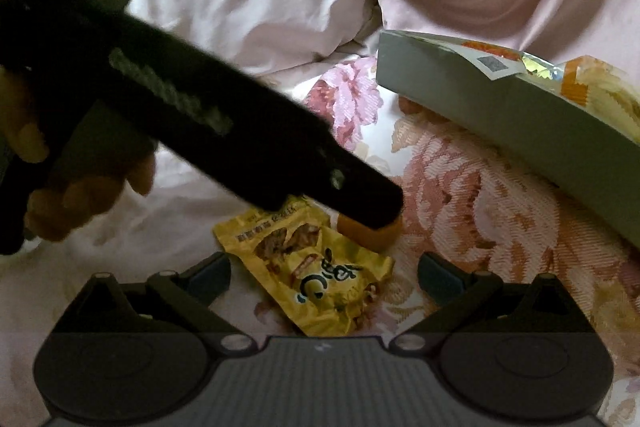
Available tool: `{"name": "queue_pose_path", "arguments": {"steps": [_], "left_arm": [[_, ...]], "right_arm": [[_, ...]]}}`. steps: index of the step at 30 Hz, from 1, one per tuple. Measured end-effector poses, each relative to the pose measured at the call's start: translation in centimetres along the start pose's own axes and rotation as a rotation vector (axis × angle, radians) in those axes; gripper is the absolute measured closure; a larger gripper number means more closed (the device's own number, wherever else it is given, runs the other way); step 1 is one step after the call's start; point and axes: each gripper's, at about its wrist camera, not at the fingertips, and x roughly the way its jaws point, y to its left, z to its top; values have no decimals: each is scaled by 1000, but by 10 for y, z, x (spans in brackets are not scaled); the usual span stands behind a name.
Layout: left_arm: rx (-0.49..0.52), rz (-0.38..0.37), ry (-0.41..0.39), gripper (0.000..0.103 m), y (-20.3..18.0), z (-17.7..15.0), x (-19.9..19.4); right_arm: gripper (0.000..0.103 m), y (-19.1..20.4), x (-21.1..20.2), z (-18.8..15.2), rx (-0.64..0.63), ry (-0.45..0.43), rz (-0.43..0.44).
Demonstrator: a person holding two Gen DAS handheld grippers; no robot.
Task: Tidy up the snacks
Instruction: 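Move left gripper to the tangerine while right moves to the gold packet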
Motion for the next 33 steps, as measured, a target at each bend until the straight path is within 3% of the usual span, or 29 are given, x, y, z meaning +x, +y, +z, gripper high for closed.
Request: {"name": "queue_pose_path", "arguments": {"steps": [6, 17, 19, 24, 33], "left_arm": [[-7, -8, 14, 1, 0, 0, 12], [12, -16, 55, 29, -3, 1, 22], [10, -3, 63, 38, -2, 1, 23], [-18, -11, 66, 47, 2, 2, 23], [12, 4, 85, 47, -3, 1, 26]], "right_arm": [[7, -4, -2, -5, 1, -16, 9], [20, 0, -11, -13, 25, -22, 15], [23, 1, -13, -14, 29, -19, 16], [31, 6, -19, -13, 24, -3, 12], [33, 13, -24, -13, 15, 22, -5]]}}
